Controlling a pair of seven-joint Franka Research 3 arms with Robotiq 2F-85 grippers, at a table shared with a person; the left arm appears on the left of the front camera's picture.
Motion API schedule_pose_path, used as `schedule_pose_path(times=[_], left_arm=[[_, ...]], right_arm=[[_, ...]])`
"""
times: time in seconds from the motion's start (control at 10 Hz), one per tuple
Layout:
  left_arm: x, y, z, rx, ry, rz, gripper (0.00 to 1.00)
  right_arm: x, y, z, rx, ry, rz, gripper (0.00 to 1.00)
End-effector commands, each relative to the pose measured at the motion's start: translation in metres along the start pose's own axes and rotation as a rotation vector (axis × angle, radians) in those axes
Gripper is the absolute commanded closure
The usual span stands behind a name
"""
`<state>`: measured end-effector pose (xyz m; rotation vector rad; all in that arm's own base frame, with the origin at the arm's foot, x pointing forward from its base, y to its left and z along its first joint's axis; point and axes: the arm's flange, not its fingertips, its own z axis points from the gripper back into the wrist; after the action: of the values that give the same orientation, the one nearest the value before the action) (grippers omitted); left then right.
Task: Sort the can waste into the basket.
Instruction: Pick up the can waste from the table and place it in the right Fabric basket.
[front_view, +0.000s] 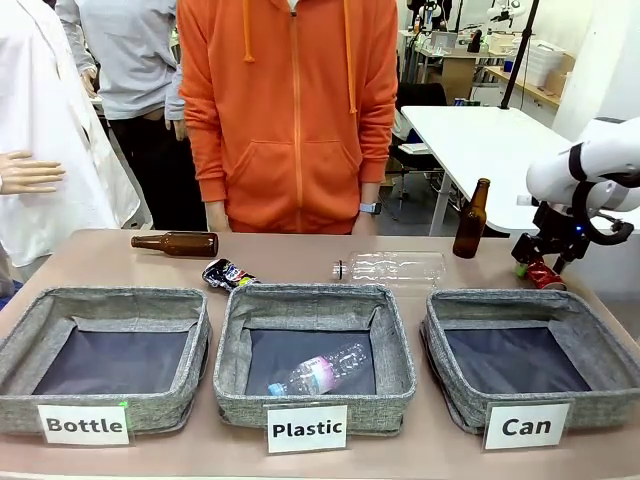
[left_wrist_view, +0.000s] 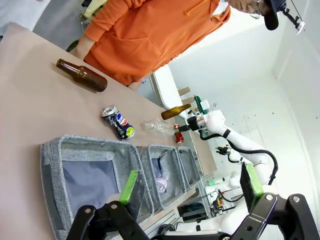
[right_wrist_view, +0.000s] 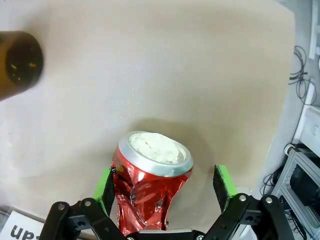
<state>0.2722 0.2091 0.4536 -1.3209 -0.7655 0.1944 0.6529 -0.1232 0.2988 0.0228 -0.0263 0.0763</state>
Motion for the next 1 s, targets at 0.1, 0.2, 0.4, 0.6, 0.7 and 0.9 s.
schedule_pose_path(times=[0.1,0.2,0.4,0.6,0.7,0.9], left_arm=[[-0.0019,-0.0019,0.002,-0.004,0.01,-0.016,0.0],[-0.0019,-0.0019,0.002,-0.004,0.01,-0.016,0.0],[-0.0019,-0.0019,0.002,-0.004,0.01,-0.016,0.0],[-0.0019,-0.0019,0.002,-0.004,0.01,-0.016,0.0],[-0.0019,-0.0019,0.002,-0.004,0.01,-0.016,0.0],[-0.0019,-0.0019,0.002,-0.004,0.01,-0.016,0.0]], right_arm=[[0.0101,0.0039,0.0074,-0.025,0.038,-0.023,0.59],[0.0088,0.0047,0.0077,-0.015,0.04,-0.01,0.59],[0.0095,0.0056,0.0088,-0.008,0.042,-0.006,0.63],[0.011,0.0058,0.0082,-0.005,0.056,-0.007,1.0],[0.0109,0.005,0.009,-0.002,0.056,-0.011,1.0],[0.0075,0.0026,0.0119,0.001,0.053,-0.02,1.0]])
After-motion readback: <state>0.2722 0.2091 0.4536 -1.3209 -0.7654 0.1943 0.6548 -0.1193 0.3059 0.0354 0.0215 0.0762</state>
